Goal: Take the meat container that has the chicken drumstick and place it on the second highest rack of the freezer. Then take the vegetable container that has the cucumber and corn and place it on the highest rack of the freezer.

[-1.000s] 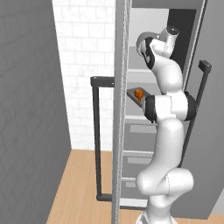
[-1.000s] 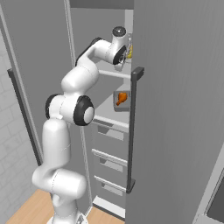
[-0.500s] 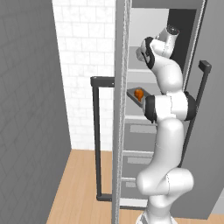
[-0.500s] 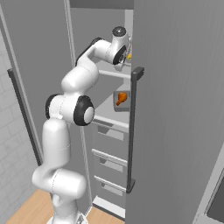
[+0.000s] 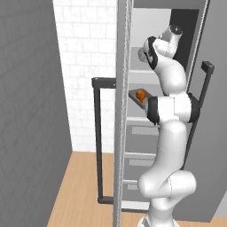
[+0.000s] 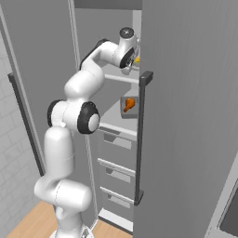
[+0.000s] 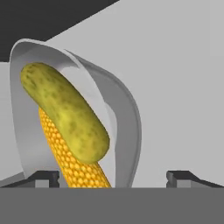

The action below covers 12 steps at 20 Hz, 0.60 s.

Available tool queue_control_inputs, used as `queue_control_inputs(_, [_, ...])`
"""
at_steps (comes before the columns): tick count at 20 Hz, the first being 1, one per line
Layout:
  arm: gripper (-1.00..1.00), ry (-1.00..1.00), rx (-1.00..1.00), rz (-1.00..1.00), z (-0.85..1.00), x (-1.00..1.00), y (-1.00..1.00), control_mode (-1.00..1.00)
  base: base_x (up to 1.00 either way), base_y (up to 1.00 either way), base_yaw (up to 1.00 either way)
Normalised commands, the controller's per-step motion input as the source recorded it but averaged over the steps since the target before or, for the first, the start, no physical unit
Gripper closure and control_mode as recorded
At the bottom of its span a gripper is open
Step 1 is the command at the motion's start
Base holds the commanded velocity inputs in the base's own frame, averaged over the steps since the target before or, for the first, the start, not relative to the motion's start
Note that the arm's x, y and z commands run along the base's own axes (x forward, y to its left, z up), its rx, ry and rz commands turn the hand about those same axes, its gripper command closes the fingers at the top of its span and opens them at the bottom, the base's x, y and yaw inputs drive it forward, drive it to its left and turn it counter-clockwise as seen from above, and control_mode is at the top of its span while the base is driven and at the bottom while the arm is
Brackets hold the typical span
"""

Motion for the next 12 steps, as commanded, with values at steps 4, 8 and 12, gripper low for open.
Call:
queue_control_inputs(4, [-1.00,-0.22,0.00,-0.01,-0.26,-0.35,0.03,-1.00,0.00,0.00,0.00])
queue_control_inputs(8, [-1.00,-0.21,0.00,-0.04,-0.33,-0.44,0.03,-1.00,0.00,0.00,0.00])
queue_control_inputs(12, [-1.00,-0.10,0.00,-0.01,-0.06,-0.54,0.07,-1.00,0.00,0.00,0.00])
